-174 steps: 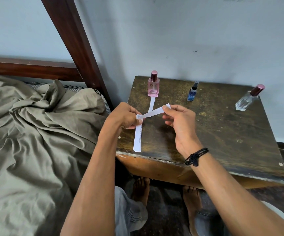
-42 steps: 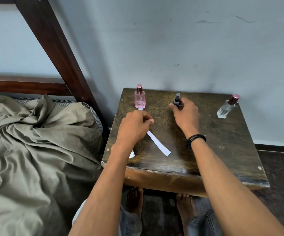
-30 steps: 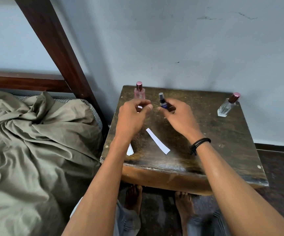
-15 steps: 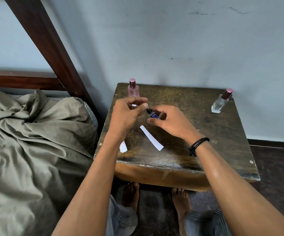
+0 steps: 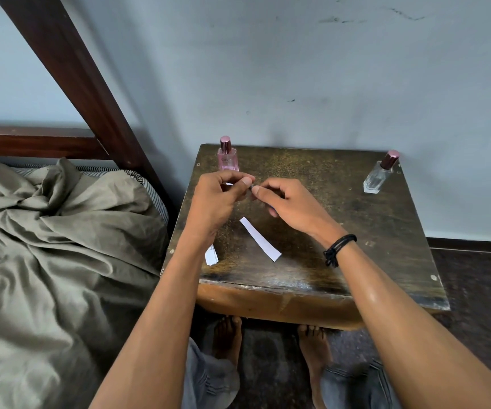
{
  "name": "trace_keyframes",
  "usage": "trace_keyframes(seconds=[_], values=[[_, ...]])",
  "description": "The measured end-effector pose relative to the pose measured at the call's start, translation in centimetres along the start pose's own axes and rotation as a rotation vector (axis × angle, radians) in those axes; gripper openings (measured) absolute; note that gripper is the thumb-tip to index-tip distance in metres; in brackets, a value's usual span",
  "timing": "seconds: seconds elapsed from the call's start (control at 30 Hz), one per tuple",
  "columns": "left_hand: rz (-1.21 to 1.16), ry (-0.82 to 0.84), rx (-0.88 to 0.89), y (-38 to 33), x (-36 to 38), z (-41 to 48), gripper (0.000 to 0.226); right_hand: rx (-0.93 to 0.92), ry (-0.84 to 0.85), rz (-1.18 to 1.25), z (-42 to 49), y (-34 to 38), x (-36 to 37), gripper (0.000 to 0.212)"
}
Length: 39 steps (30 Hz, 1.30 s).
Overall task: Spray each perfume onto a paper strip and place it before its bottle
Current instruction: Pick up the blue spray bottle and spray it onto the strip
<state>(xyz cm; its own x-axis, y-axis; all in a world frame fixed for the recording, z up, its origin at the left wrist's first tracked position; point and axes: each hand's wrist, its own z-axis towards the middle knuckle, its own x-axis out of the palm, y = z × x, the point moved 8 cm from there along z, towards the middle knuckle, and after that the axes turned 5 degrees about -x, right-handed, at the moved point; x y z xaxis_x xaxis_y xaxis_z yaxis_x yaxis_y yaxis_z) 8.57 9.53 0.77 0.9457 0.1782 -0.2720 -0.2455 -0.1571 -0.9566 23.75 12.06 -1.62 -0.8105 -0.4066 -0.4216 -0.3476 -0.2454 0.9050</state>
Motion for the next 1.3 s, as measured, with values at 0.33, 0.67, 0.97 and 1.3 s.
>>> trace_keyframes(seconds=[0.33, 0.67, 0.97, 1.3], values=[[0.025, 0.004, 0.013, 0.4, -0.3, 0.3, 0.011, -0.076, -0.034, -0.184, -0.1, 0.8, 0.0, 0.026], [-0.012, 0.023, -0.006, 0.8, -0.5, 0.7, 0.01, -0.113, -0.025, -0.214, 0.1, 1.0, 0.0, 0.02], [-0.05, 0.01, -0.009, 0.7, -0.5, 0.7, 0.012, -0.126, -0.053, -0.223, 0.2, 0.9, -0.3, 0.023], [-0.055, 0.017, -0.011, 0.5, -0.6, 0.5, 0.006, -0.133, -0.066, -0.23, 0.2, 1.3, -0.3, 0.024]])
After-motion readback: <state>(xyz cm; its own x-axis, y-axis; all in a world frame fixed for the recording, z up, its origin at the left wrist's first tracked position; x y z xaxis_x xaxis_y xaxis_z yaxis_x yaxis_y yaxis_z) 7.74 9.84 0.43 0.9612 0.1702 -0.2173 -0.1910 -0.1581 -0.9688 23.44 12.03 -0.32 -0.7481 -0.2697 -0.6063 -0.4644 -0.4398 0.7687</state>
